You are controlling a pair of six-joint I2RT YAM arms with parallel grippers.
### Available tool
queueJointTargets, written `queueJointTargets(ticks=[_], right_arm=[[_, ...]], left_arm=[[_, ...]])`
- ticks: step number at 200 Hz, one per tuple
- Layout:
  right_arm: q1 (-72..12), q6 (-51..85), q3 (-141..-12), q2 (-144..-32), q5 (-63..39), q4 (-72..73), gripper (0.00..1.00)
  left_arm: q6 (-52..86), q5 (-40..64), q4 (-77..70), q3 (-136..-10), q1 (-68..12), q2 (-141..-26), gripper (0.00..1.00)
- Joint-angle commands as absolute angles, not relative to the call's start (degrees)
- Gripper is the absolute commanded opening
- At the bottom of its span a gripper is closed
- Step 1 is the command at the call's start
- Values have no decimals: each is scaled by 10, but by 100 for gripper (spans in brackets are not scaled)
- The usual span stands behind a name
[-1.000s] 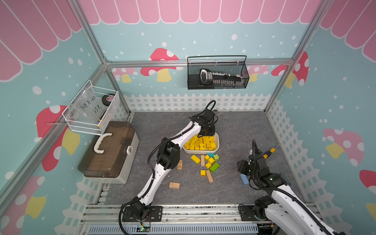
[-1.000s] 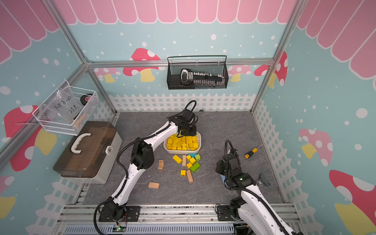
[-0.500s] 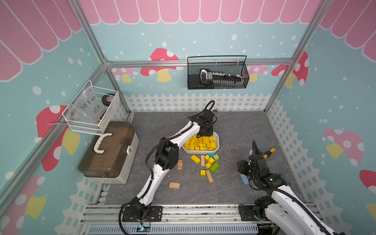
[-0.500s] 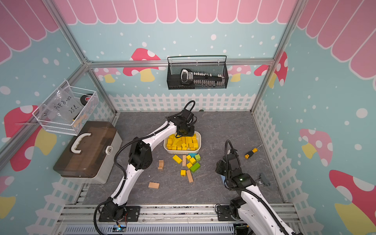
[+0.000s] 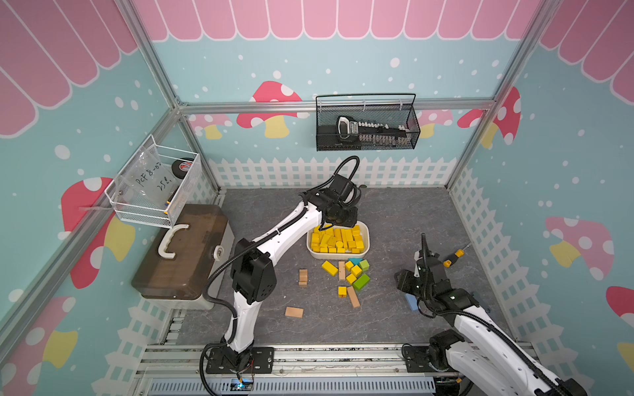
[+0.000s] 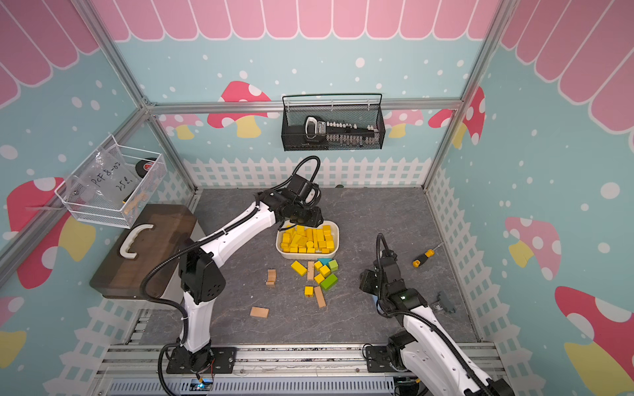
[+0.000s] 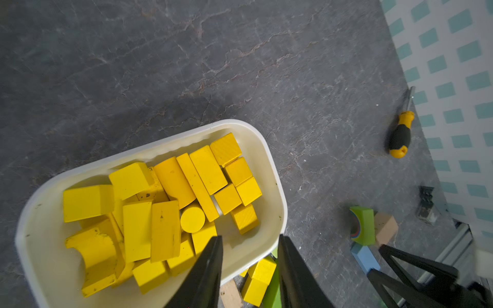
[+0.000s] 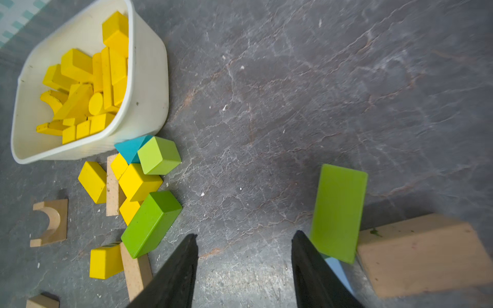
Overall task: Pick out the yellow building blocks
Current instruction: Place the building block in the storage box.
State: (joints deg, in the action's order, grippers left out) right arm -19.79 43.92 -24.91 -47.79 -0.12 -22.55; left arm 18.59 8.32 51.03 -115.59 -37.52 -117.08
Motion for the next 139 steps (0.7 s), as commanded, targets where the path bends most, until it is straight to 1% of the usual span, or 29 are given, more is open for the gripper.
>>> queueJointTargets(ticks=[1, 38, 51, 69, 88, 109, 139], right_arm=[[-222, 412, -273, -527, -34, -192, 55], [-331, 376, -365, -662, 3, -199, 56], [-354, 361, -402, -713, 8, -213, 54], [-381, 345, -438, -756, 15, -218, 54], [-396, 334, -466, -788, 19, -223, 54], [-400, 311, -490, -819, 1, -218, 53], [-400, 295, -521, -859, -8, -216, 52]], left_arm=[[119, 91, 526, -1124, -368, -1134, 39], [117, 109, 498, -1078, -358, -1088, 39], [118, 119, 496, -1077, -356, -1083, 39], [131, 138, 480, -1063, -350, -1072, 39], [156, 185, 456, -1047, -335, -1057, 39], [172, 216, 445, -1039, -312, -1045, 39], [176, 212, 441, -1027, -285, -1036, 39]])
